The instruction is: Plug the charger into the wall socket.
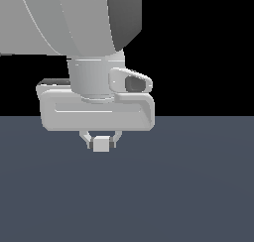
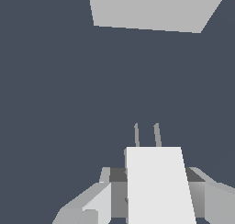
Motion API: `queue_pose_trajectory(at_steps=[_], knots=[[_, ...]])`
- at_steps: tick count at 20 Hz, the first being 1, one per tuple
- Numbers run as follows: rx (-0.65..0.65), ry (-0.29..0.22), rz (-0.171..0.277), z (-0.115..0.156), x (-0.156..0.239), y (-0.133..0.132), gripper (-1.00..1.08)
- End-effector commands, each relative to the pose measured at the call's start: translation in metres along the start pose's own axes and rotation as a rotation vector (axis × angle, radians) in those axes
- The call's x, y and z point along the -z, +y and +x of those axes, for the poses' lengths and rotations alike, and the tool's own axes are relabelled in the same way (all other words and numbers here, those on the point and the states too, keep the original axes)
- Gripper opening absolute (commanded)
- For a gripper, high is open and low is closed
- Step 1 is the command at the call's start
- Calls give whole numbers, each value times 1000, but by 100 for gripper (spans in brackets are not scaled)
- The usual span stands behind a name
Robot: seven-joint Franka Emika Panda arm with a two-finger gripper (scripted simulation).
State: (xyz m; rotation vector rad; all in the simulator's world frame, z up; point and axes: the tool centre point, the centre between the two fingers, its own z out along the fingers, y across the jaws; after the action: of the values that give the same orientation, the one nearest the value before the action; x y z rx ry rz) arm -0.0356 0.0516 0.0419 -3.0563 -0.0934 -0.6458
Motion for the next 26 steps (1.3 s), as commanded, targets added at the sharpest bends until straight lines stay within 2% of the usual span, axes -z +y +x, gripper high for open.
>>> queue_pose_trajectory(at_steps=[1,7,12,26], knots=[[-21,1,-7,15,7,-2,-100],[-69,2,-30,51,22,-3,-100],[-93,1,-43,69,28,-2,-100],[-101,1,-49,79,29,-1,-100]])
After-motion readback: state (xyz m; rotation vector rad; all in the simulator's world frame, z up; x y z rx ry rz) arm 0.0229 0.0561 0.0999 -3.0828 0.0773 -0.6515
